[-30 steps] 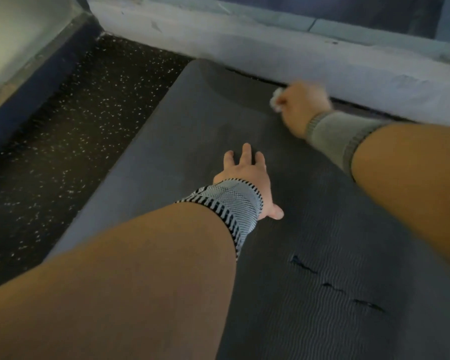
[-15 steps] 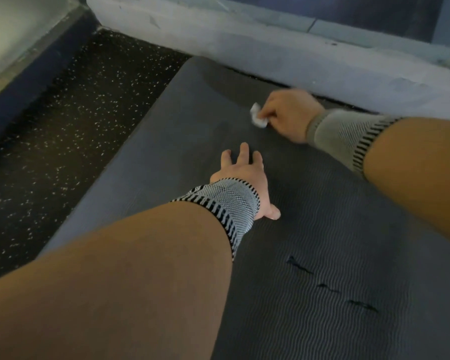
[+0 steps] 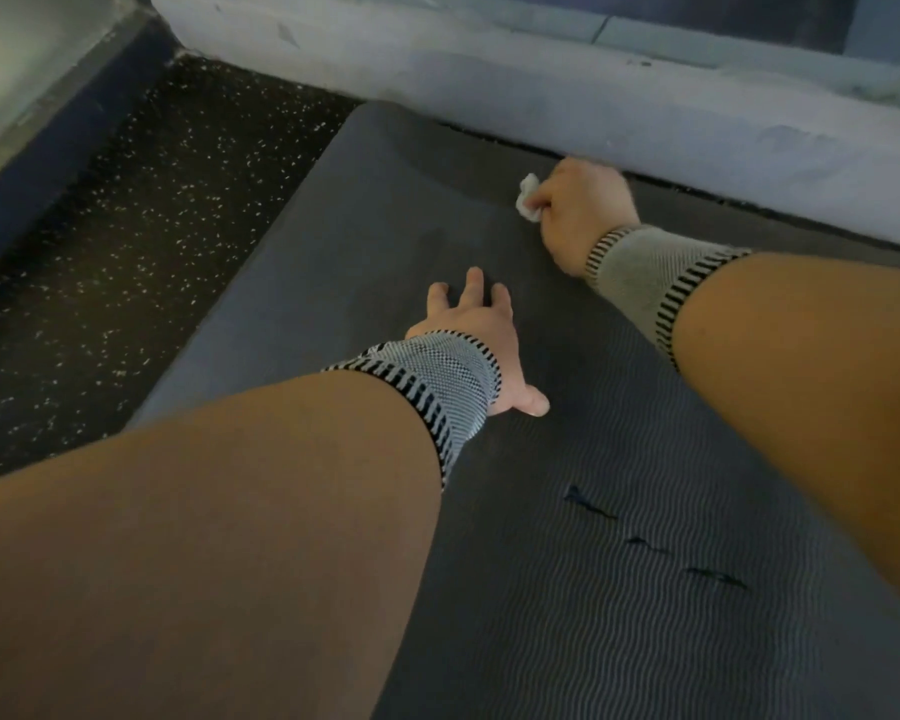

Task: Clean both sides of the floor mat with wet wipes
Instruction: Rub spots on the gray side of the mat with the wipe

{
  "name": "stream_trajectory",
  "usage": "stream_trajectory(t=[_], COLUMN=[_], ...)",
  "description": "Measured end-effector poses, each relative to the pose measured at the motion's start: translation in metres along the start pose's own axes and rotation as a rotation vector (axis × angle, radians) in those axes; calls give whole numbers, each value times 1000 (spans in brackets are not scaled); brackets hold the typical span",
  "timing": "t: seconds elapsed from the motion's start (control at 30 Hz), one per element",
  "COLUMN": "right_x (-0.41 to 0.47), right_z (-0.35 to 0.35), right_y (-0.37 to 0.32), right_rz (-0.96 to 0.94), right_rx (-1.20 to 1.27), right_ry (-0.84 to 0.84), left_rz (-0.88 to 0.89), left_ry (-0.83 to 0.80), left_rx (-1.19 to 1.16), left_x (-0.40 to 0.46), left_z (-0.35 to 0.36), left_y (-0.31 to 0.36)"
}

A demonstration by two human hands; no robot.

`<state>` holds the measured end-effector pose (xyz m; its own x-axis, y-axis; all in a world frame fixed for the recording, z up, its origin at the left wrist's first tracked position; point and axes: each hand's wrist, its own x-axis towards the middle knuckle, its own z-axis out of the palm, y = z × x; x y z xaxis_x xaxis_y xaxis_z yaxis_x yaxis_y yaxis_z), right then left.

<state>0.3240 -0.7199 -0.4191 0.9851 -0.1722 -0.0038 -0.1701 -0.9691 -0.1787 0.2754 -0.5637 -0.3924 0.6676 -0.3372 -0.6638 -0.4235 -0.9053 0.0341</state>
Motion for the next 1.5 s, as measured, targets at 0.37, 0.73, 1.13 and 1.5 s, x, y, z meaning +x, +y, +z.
stream_trajectory(t=[0.37, 0.73, 1.13, 1.5], right_x=[-46, -38, -38, -56], right_z=[4, -12, -7, 0], right_y=[-26, -14, -37, -38], right_rz=[-137, 6, -54, -100], right_rx=[-13, 0, 5, 13], right_ry=[-9, -113, -65, -63], left_rz=[-91, -78, -76, -57], left_ry=[278, 5, 26, 50], left_rx=[-146, 41, 2, -14], left_x=[-43, -60, -60, -60], left_z=[30, 41, 45, 47], left_y=[-12, -28, -31, -33])
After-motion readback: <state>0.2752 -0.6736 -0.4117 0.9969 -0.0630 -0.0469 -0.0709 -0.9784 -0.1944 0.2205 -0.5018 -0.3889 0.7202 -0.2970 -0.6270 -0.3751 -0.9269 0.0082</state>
